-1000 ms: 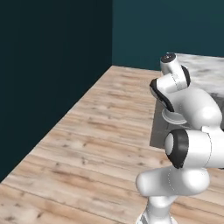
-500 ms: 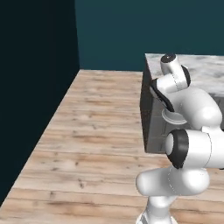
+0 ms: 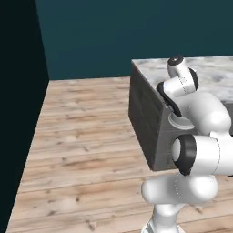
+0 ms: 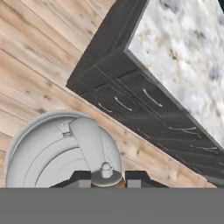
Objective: The kettle is done boiling. Turn off the stove, then wait for 300 timesteps before moving the kettle to the dining table.
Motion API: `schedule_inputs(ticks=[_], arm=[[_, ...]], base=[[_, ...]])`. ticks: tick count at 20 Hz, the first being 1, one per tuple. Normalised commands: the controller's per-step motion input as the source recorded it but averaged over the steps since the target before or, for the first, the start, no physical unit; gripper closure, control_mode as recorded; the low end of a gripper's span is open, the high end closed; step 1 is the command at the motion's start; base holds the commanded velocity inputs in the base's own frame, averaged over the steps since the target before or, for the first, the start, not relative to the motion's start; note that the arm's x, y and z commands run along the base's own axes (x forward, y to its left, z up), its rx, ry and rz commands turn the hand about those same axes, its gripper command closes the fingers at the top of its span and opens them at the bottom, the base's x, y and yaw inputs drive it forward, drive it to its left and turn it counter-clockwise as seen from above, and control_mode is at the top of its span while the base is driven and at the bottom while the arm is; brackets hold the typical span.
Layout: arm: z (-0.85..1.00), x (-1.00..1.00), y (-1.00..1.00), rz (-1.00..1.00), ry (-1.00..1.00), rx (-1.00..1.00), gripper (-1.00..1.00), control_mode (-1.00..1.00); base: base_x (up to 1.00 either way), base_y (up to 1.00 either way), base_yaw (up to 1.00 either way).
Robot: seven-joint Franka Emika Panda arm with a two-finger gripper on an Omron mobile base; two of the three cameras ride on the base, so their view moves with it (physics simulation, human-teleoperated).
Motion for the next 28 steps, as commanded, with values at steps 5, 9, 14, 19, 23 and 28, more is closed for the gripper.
schedule_inputs(ticks=[5, 9, 14, 19, 23, 28], arm=[[0.0, 0.0, 0.0, 0.0, 0.0, 0.0, 1.0, 1.0], [0.0, 0.0, 0.0, 0.0, 0.0, 0.0, 1.0, 1.0], [0.0, 0.0, 0.0, 0.0, 0.0, 0.0, 1.0, 1.0], [0.0, 0.0, 0.0, 0.0, 0.0, 0.0, 1.0, 1.0], [0.0, 0.0, 0.0, 0.0, 0.0, 0.0, 1.0, 1.0], [0.0, 0.0, 0.0, 0.0, 0.0, 0.0, 1.0, 1.0]], base=[[0.89, 0.66, -0.41], [0.89, 0.67, -0.4], [0.88, 0.69, -0.4], [0.87, 0.71, -0.39], [0.87, 0.73, -0.39], [0.88, 0.74, -0.38]])
